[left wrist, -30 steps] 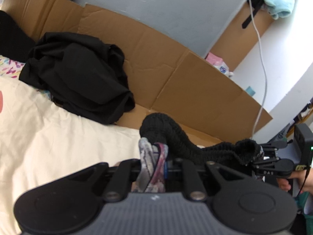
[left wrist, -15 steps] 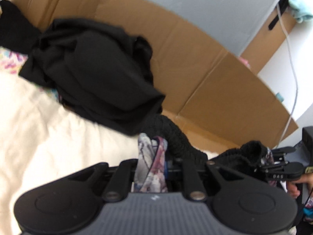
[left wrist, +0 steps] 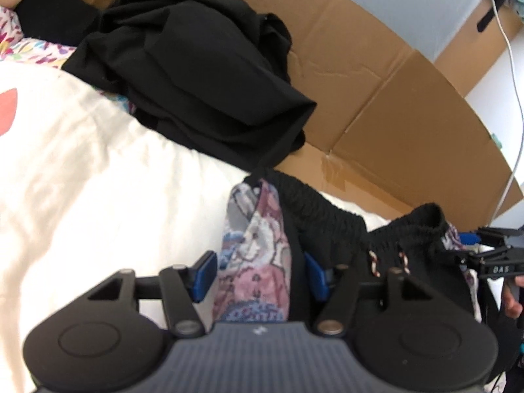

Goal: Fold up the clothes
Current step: 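Lower the pants onto the bear blanket with both tools and open both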

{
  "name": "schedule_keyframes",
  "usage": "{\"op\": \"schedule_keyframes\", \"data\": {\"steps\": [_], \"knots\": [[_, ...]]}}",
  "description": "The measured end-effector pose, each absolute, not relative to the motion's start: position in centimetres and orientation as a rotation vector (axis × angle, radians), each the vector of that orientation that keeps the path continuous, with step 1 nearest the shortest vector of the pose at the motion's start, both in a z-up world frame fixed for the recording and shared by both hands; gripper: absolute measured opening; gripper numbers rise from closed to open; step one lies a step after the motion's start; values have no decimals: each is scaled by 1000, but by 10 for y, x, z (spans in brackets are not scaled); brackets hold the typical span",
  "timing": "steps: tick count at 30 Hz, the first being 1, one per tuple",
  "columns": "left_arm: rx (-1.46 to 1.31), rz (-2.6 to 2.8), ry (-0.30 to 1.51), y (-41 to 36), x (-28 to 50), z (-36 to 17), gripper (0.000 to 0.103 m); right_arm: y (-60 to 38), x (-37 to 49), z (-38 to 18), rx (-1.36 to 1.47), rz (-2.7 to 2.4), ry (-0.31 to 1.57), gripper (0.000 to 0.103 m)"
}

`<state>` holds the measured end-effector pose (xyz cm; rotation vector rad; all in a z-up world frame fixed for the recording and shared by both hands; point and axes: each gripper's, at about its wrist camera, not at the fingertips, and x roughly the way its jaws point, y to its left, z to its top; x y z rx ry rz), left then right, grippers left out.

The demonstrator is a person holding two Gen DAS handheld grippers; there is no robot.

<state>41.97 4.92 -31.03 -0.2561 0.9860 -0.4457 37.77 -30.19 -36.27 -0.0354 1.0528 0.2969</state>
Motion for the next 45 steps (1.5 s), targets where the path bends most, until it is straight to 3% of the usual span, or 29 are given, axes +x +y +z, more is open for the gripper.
{"op": "schedule_keyframes", "data": {"steps": [3,5,6,7,10,12,17,18,20,22,24,33,39,45], "knots": [[-315,-426,978,54,425,-311,59,-303,386,-369,-16,282,1080,70],[-325,-435,972,55,427,-312,27,-306,390,-375,5,273,1109,58],[-318,-448,974,54,428,-312,12,-307,392,-379,18,271,1124,40],[-298,-459,977,53,429,-311,11,-308,394,-383,29,268,1138,23],[-244,-473,929,52,431,-299,9,-309,394,-383,13,260,1119,11],[-232,-462,889,56,434,-290,8,-309,394,-377,-15,246,1087,9],[-136,-425,942,49,447,-292,12,-308,406,-374,-28,199,1067,12],[-135,-411,961,46,446,-294,19,-306,408,-377,-20,197,1083,15],[-146,-383,979,44,443,-297,29,-302,407,-378,-43,169,1083,35],[-159,-375,970,46,436,-295,63,-300,404,-377,-48,148,1075,54],[-150,-386,931,50,426,-289,70,-305,399,-371,-13,146,1053,60],[-148,-433,943,78,401,-270,70,-328,360,-337,6,161,1017,60],[-177,-436,966,72,382,-286,70,-331,316,-299,-47,206,994,60],[-81,-421,1051,78,338,-251,70,-340,276,-257,14,259,996,60]]}}
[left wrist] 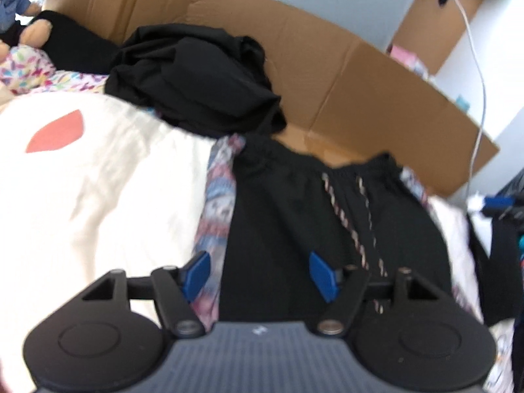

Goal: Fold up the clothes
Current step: 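Lower the pants onto the bear blanket with both tools and open both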

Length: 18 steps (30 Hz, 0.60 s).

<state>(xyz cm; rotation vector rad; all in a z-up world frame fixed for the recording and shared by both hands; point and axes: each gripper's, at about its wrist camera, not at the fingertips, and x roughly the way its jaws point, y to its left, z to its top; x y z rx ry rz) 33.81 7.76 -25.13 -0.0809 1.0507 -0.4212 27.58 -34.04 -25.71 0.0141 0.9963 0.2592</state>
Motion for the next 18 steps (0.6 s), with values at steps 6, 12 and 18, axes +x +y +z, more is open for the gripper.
{"op": "schedule_keyframes", "data": {"steps": [6,12,18], "knots": [[-58,-460,1048,73,305,-193,70,-335,242,-198,-17,307,964,60],[-37,-485,993,69,275,-142,70,-334,204,-136,-41,328,877,61],[-32,-470,970,82,248,-120,69,-342,166,-119,-35,346,858,63]]}}
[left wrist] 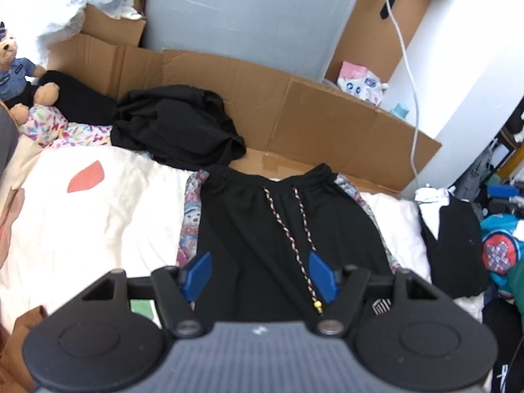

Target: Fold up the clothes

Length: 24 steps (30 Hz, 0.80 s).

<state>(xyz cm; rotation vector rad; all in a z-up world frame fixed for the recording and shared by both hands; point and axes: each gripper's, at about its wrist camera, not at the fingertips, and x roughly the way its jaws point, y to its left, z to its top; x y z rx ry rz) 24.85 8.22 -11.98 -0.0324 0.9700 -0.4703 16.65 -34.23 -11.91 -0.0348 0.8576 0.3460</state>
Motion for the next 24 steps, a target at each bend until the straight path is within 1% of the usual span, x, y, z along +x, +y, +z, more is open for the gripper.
{"op": "schedule_keyframes", "data": {"steps": [3,8,11,13,20,24], "knots": [[-33,-449,1004,92,236,-134,69,-348,150,-126,-38,339,887,63],[-25,-378,1097,108,219,-186,65,-356,126,-155,-34,321,959,63],[-36,-359,1160,117,214,-211,65,-356,111,-181,-126,366,1005,63],[-29,-354,1173,122,210,-220,65,-358,104,-193,-164,368,1029,63],[1,-274,1251,140,205,-259,64,-371,98,-223,-143,349,1091,63],[10,-242,1326,148,200,-288,57,-373,96,-243,-155,314,1107,63]]}}
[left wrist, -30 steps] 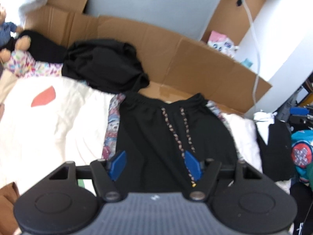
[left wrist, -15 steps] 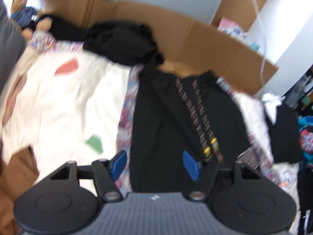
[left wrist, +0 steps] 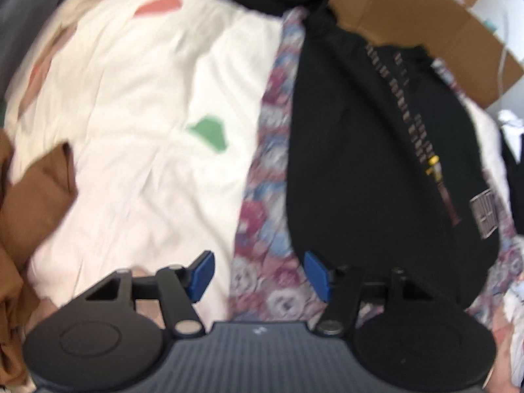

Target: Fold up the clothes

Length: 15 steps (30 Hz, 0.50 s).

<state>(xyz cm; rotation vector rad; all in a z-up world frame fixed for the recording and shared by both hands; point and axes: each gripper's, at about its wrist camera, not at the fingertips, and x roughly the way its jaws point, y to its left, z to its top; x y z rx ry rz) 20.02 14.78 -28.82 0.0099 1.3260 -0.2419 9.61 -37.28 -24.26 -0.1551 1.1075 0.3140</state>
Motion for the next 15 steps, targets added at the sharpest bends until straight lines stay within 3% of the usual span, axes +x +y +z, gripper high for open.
{"op": "schedule_keyframes", "data": {"steps": [12,14,15], "knots": [[103,-235,1448,160,180,-331,57,-384,97,-308,-144,231,1333,62],[113,-250,1451,159,176,-332,51,-391,97,-322,-123,190,1384,62],[117,-255,1451,159,175,-332,40,-395,96,-329,-111,168,1412,61]]}}
